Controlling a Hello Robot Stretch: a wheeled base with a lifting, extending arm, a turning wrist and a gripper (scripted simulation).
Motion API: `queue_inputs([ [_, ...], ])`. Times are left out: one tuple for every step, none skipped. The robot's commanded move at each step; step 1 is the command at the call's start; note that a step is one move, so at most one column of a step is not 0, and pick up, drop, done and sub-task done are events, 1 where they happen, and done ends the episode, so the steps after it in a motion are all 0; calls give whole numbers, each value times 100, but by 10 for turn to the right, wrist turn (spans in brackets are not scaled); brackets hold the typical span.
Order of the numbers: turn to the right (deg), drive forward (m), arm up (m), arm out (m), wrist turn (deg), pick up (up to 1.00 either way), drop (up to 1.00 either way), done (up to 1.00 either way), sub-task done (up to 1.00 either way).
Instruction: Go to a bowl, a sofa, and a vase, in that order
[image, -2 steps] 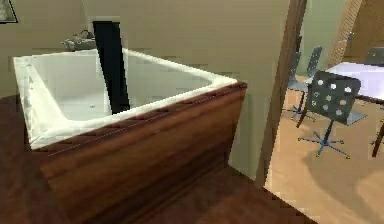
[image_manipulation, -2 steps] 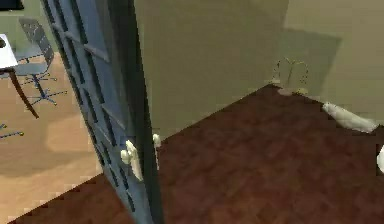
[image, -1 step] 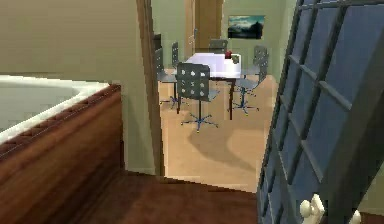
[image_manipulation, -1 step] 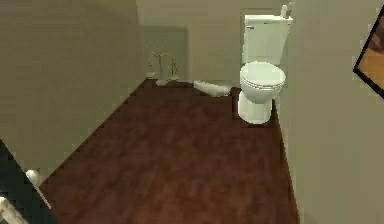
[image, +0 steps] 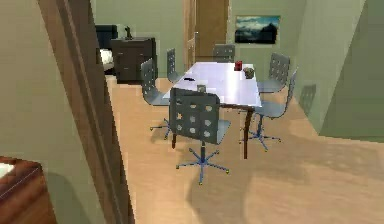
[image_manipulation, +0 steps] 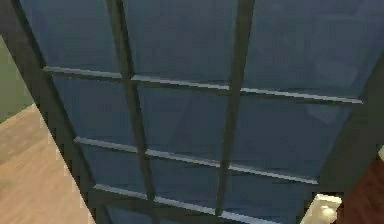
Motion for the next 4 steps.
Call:
queue_inputs([
  [420, 0, 0, 0, 0, 0, 0, 0, 0],
  [0, 5, 0, 0, 0, 0, 0, 0, 0],
  [-270, 0, 0, 0, 0, 0, 0, 0, 0],
  [0, 75, 0, 0, 0, 0, 0, 0, 0],
])
